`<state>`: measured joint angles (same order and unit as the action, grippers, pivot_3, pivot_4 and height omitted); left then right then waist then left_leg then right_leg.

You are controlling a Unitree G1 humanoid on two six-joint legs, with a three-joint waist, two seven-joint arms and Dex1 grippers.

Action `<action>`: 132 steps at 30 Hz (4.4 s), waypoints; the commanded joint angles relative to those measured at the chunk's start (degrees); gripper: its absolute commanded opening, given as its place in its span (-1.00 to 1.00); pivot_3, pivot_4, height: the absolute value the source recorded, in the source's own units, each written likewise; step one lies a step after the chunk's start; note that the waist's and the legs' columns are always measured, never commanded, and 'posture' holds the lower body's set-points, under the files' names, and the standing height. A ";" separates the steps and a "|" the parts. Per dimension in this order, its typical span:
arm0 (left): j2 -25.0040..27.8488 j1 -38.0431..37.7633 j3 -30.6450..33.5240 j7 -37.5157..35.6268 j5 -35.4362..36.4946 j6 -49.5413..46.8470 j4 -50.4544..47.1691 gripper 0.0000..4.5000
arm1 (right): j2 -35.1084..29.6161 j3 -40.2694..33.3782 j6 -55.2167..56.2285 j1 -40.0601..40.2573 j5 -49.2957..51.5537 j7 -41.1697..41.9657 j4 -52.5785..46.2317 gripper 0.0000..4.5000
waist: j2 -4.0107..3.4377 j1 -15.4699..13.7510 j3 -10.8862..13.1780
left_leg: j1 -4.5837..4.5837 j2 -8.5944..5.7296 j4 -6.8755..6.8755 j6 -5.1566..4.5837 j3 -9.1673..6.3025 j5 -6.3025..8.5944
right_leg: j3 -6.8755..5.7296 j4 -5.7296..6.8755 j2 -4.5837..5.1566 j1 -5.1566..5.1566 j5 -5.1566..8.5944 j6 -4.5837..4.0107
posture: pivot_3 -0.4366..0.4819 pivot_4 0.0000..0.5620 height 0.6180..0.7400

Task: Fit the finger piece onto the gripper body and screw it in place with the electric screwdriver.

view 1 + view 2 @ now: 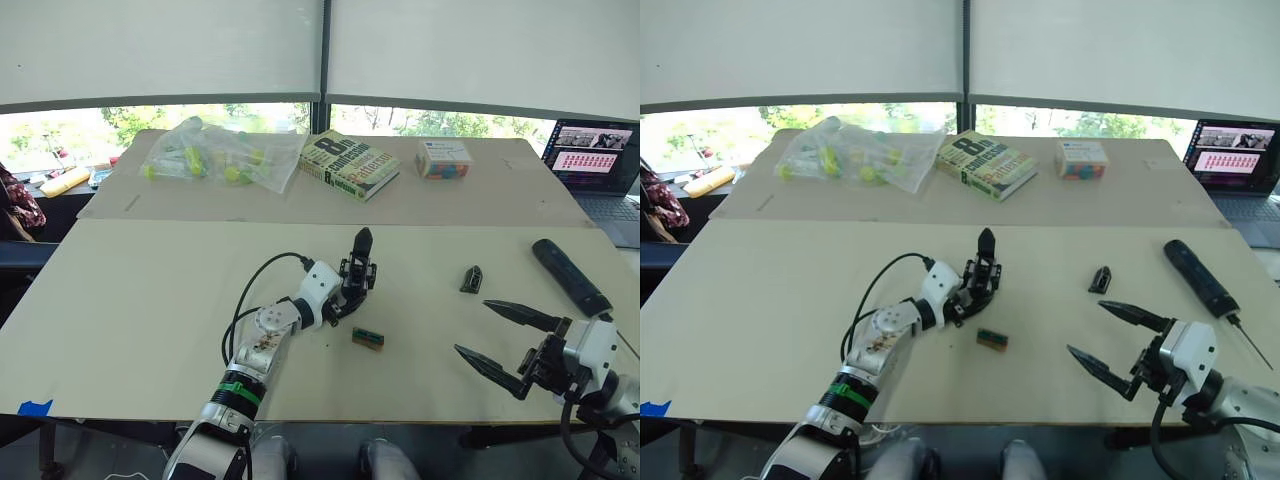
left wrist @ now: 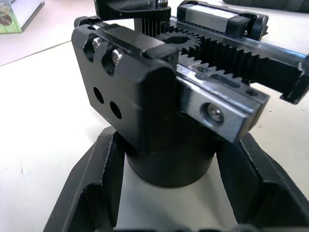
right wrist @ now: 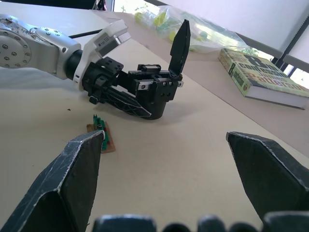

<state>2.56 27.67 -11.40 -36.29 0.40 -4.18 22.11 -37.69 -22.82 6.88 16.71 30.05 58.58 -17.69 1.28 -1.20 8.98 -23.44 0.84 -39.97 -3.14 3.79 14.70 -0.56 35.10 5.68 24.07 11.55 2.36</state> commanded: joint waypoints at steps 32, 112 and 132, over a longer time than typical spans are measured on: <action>31.87 -8.24 17.98 -31.79 28.33 -4.33 -23.11 0.98 | -3.32 0.62 -45.41 -9.55 4.67 -33.08 -12.29 1.00 | -0.16 1.06 -0.07 | 0.18 0.02 0.09 0.04 0.10 -0.03 | -0.02 0.15 0.30 0.06 0.16 -0.44 | -0.05 -0.47 1.00; 5.01 7.17 17.95 10.60 55.36 -35.09 -34.28 1.00 | 7.32 26.09 -23.65 -38.76 -22.86 -27.97 -12.07 -0.50 | -0.18 1.29 0.09 | -0.23 -0.05 0.09 0.14 -0.07 -0.12 | -0.06 -0.03 -0.21 0.22 -0.10 0.00 | -0.05 -0.47 1.00; 3.35 7.62 21.02 7.11 56.68 -33.03 -32.53 -1.00 | 2.05 18.38 -29.32 -39.10 -13.39 -19.23 -13.51 0.71 | -0.16 0.54 0.10 | -0.24 -0.05 0.08 0.13 -0.08 -0.12 | -0.08 -0.08 -0.22 0.19 -0.11 -0.02 | -0.05 -0.47 1.00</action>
<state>4.89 33.84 7.93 -27.90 55.15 -37.55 -9.89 -33.91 0.05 -20.34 -21.48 12.84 37.19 -29.06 1.12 -0.66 9.08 -23.68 0.80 -39.88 -3.00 3.71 14.58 -0.63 35.02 5.48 24.27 11.44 2.34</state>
